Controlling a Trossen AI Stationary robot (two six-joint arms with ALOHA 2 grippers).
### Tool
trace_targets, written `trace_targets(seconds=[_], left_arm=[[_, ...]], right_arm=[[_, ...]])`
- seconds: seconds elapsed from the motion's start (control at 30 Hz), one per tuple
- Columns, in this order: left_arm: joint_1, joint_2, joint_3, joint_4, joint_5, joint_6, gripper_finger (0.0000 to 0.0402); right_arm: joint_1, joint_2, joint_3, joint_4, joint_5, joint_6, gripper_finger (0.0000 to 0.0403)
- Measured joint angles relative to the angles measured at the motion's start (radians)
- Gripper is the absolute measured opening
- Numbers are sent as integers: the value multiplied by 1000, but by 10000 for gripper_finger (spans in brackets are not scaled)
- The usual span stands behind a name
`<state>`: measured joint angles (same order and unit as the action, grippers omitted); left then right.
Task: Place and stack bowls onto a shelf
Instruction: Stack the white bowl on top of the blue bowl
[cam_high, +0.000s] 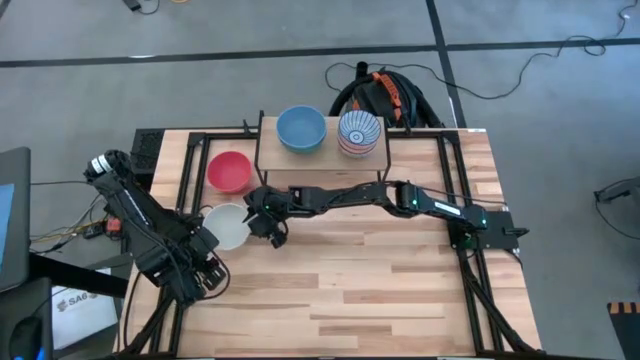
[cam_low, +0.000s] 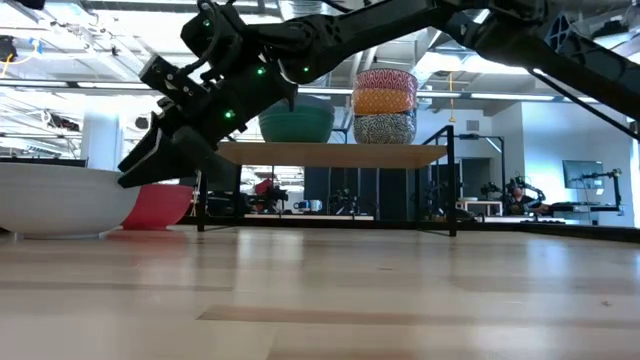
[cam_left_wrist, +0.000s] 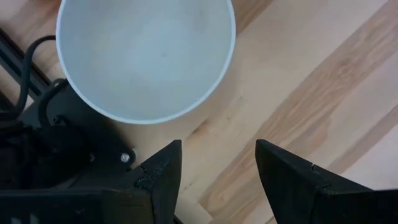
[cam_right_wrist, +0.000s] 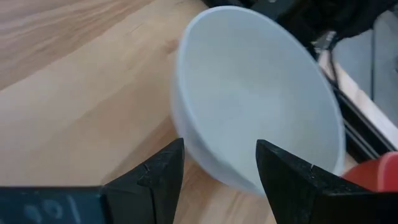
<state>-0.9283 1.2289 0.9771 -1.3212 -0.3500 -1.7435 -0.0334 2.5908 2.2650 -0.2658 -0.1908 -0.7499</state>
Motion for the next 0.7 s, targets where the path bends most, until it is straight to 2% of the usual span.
trace_targets(seconds=[0.17,0.43,0.7], left_arm=[[29,0,0,0,2,23,190],[37,0,0,4,4,7,190],[37,0,0,4,2,-33,190]], right_arm=[[2,17,3,-13,-24,-48,219],[7,36,-1,-65,-6,-55,203],[25,36,-1,-105,7,-51,154]])
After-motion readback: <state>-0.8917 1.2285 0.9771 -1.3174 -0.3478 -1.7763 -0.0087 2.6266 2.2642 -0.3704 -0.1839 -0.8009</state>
